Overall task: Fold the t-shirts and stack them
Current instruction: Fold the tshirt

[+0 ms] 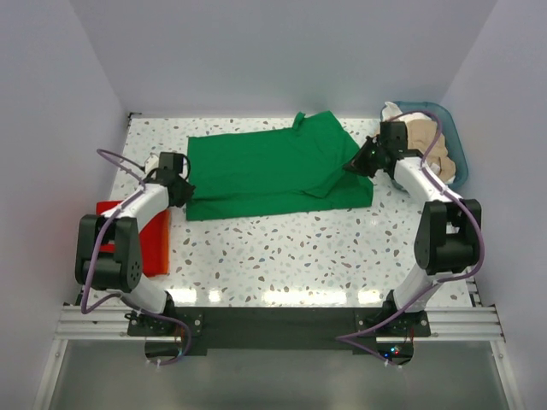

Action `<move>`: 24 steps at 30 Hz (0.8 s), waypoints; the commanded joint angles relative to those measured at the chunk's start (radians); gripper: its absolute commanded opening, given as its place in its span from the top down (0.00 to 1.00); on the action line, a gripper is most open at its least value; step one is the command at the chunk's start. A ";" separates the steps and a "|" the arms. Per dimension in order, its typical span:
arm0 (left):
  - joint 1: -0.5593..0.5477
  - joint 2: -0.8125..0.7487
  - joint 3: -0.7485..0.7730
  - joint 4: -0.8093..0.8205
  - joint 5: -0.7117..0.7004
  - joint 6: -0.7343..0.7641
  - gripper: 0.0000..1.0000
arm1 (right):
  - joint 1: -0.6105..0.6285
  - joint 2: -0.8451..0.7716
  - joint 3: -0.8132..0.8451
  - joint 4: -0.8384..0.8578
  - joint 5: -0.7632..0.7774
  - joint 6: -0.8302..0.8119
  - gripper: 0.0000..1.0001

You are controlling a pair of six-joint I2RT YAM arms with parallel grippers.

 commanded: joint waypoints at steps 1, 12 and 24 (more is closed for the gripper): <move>0.014 0.013 0.059 0.027 0.005 0.024 1.00 | -0.004 0.003 0.074 0.017 0.056 -0.002 1.00; 0.017 0.064 0.129 0.008 0.008 0.022 1.00 | -0.005 0.050 0.140 -0.003 0.073 -0.014 1.00; 0.034 0.113 0.166 0.004 0.008 0.033 1.00 | -0.007 0.112 0.197 -0.008 0.076 -0.011 1.00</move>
